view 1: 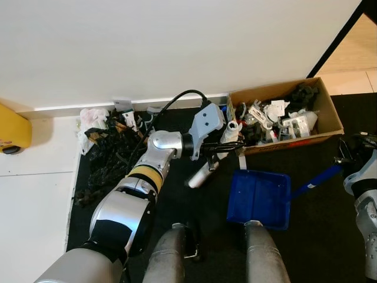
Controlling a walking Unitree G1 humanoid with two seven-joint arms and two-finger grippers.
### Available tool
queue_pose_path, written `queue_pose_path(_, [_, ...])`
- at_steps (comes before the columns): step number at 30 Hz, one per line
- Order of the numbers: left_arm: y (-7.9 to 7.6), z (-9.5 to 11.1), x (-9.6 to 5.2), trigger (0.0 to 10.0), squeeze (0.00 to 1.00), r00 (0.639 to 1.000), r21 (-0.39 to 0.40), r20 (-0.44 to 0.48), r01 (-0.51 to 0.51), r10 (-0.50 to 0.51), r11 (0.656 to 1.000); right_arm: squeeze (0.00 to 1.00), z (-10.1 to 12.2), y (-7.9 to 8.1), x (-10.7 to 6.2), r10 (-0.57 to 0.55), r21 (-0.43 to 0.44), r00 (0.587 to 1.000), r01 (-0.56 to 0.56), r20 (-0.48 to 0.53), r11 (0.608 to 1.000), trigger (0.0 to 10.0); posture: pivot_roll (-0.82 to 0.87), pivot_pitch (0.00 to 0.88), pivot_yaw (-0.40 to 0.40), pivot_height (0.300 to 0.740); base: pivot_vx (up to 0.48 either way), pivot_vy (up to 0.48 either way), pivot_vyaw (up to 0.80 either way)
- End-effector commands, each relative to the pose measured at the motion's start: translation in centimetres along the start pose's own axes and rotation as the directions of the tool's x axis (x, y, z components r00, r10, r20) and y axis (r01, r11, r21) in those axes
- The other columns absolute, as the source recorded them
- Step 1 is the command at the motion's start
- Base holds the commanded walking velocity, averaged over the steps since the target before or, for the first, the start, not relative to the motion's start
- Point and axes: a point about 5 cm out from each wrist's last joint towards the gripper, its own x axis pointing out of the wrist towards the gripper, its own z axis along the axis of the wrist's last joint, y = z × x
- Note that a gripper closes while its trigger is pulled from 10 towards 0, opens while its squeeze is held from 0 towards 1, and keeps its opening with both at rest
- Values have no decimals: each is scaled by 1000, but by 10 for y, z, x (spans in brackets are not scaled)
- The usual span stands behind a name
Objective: Sweep floor
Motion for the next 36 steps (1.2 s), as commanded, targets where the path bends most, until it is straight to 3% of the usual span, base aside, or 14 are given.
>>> queue_pose_path(1, [-7,-6,-1,10000,0,997,-82,53,61,-57,995,0,-16,4,-2,11,27,998,-10,-62,1000,10000,-165,401,108,740,0,0,0])
queue_pose_path(9, [0,11,-15,10000,0,990,-48,109,96,-90,994,0,-20,13,5,20,61,998,-16,-54,998,10000,-102,364,123,740,0,0,0])
queue_pose_path(15, [14,31,-34,10000,0,994,76,112,-15,6,997,0,-22,26,15,45,91,998,-42,-40,995,10000,-50,332,130,740,0,0,0])
queue_pose_path(17, [14,31,-34,10000,0,994,76,112,-15,6,997,0,-22,26,15,45,91,998,-42,-40,995,10000,-50,332,130,740,0,0,0])
queue_pose_path(22, [30,54,-75,10000,0,975,204,107,-216,197,955,0,-22,42,23,131,101,991,-130,-5,986,10000,-9,301,135,740,0,0,0])
queue_pose_path(25, [31,54,-87,10000,0,958,224,103,-285,268,932,0,-18,52,26,188,114,982,-190,26,975,10000,6,290,136,740,0,0,0])
queue_pose_path(29, [28,44,-103,10000,0,910,274,82,-412,405,869,0,-13,75,31,281,127,957,-289,77,949,10000,42,270,133,740,0,0,0])
queue_pose_path(33, [24,29,-104,10000,0,892,336,20,-431,451,838,0,-11,83,33,315,131,944,-327,101,936,10000,51,268,129,740,0,0,0])
queue_pose_path(36, [17,4,-100,10000,0,873,399,-84,-413,481,819,0,-6,95,33,376,141,915,-396,147,907,10000,51,264,133,740,0,0,0])
